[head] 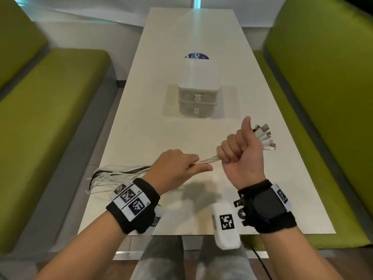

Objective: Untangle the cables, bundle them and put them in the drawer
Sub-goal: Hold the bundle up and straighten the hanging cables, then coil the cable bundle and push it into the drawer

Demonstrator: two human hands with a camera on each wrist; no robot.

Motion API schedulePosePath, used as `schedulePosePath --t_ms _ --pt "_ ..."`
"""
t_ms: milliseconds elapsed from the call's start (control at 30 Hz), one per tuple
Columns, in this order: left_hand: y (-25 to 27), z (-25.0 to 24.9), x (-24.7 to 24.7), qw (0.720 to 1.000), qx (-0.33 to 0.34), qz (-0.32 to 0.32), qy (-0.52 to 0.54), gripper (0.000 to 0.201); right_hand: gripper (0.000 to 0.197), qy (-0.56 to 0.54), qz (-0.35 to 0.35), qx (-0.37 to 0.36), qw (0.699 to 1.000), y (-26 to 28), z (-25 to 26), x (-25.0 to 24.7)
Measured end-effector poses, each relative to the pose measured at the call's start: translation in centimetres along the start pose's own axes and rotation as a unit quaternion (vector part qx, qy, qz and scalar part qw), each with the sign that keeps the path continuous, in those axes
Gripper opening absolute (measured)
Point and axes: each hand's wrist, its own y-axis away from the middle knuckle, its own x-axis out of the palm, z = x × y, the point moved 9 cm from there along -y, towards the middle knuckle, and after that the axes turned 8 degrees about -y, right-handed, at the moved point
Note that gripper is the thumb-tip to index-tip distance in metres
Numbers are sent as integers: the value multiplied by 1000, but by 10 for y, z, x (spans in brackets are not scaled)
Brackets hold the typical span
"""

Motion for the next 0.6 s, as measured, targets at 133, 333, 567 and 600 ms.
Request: schedulePosePath --t_ms 133,333,567,600 --pt "7 25 11 999 -22 32 3 60 57 18 14 8 1000 -8 14 -8" --pt "6 14 -9 999 -13 -40 -17 42 53 31 19 -2 999 -15 11 1" --pt "-10 -44 -15 998 46 -52 -1 35 58 14 26 -30 999 -14 9 9" --pt "-12 -45 -16 996 51 -69 -13 34 55 15 41 -31 999 -13 9 12"
